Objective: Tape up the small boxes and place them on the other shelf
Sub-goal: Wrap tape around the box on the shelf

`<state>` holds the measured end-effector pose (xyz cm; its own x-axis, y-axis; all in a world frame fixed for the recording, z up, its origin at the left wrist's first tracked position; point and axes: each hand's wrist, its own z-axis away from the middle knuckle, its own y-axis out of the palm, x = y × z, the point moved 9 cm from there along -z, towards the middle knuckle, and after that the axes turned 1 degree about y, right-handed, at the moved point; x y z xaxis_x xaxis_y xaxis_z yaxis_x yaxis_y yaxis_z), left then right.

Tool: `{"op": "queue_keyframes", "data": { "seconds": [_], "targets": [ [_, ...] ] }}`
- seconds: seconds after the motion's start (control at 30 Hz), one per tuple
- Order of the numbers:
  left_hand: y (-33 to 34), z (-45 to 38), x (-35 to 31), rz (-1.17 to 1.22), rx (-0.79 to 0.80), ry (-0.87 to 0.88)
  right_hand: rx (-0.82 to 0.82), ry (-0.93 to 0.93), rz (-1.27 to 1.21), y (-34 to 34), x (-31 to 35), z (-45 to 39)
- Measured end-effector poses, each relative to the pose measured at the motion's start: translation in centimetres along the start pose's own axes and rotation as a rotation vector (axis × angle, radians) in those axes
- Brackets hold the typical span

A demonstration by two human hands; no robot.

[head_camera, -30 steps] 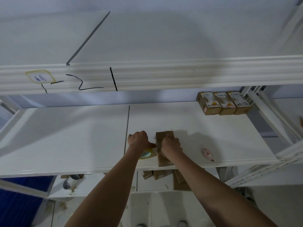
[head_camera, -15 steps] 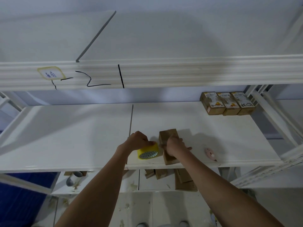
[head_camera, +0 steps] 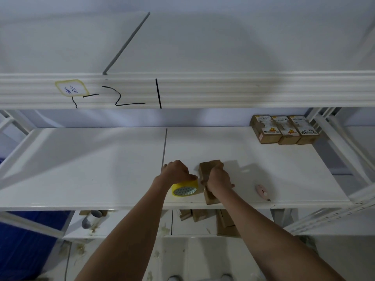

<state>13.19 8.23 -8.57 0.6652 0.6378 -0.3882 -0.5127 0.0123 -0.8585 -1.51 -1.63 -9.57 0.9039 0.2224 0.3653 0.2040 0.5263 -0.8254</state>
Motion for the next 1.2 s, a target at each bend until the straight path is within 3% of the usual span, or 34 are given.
{"op": "queue_keyframes", "data": {
  "seconds": [0.23, 0.4, 0.53, 0.73, 1.2],
  "targets": [
    [0.6, 0.2, 0.3, 0.047, 0.040, -0.017, -0.003, -0.013, -0.069, -1.4, -0.1, 0.3],
    [1.8, 1.2, 2.2, 0.349, 0.179, -0.071, 0.038, -0.027, -0.173, -2.7, -0.3, 0.2],
    [0.4, 1.1, 2.5, 0.459, 0.125, -0.030, 0.092, -0.026, -0.251, -2.6, -1.0, -0.4],
    [-0.8, 0.3, 1.6, 0.343, 0.053, -0.017, 0.135, 0.016, -0.431, -2.2, -2.5, -1.2],
    [-2.8, 0.2, 0.3, 0.116, -0.049, -0.009, 0.161, -0.028, -0.517, -3.1, -2.9, -1.5]
  ]
}}
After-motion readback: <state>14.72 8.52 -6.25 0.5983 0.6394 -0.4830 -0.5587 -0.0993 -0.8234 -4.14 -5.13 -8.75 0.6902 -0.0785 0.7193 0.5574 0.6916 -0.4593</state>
